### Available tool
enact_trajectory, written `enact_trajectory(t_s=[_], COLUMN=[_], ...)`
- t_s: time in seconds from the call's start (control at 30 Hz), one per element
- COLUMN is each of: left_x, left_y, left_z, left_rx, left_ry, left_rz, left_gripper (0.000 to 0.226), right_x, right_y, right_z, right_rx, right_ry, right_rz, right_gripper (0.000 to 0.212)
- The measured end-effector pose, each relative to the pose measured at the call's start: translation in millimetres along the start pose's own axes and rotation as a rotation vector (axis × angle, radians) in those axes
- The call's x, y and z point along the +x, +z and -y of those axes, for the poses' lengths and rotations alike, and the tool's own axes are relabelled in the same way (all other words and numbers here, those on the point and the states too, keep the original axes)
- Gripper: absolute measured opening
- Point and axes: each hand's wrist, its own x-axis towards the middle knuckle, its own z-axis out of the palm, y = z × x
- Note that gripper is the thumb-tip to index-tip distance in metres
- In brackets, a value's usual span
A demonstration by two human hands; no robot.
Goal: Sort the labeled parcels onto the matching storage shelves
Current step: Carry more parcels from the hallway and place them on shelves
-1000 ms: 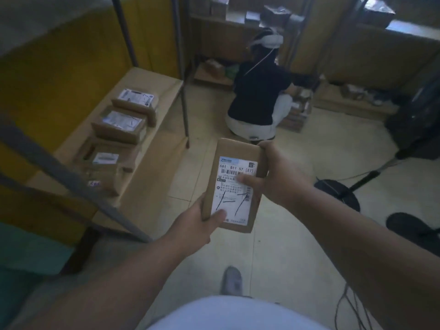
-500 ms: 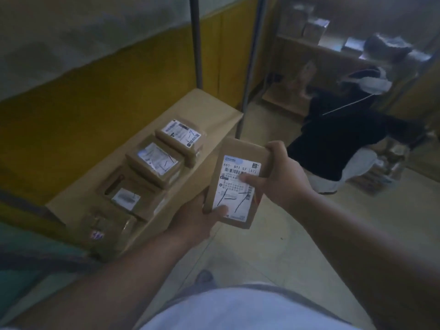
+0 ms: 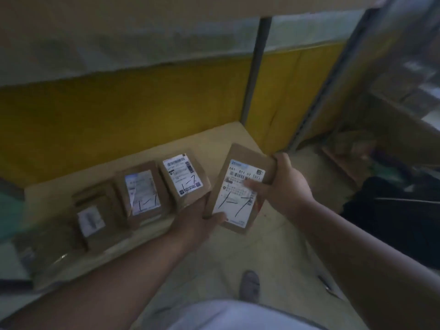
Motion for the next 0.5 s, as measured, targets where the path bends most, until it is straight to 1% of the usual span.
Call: enact_trajectory(t_s=[0.07,0.17,0.23,0.3,0.37,0.43,0.5], left_x=[14.4,33.9,48.5,62.5,74.3,83.7,89.8], left_y=[17.1,37.8,46.3,52.8,59.2,64.1,70.9], left_z=[-12.5,-25.1,-28.9,-26.8,-23.3,-22.9,-20.8], left_rx=[-0.02,-0.092,-0.253,-0.38,-0.377,-0.333,-0.313], left_ry=[-0.074,-0.153,-0.219,-0.273,-0.291,-0.309,-0.352], left_rz=[-0.102,-0.22,-0.273,-0.303,-0.339,-0.403,-0.503], left_gripper=[0.035,0.034,0.033,0.041,0.045,0.041,0.035], right_x=[33.6,78.5,105.8,130.3,149.1,164.6,175.4], right_y=[-6.0,-12.9,-13.2,-7.2,1.6,10.1,15.9], right_z=[-10.5,-23.5,-24.8,-23.5,-22.4,-21.9,-20.1], right_rx=[-0.028,-0.082,-0.172,-0.26,-0.266,-0.25,-0.252], right_ry=[-0.053,-0.123,-0.154,-0.19,-0.191,-0.21,-0.238], right_rz=[0.063,0.144,0.19,0.245,0.299,0.341,0.377], right_gripper=[0.074,0.074,0.073,0.071,0.069,0.066,0.058])
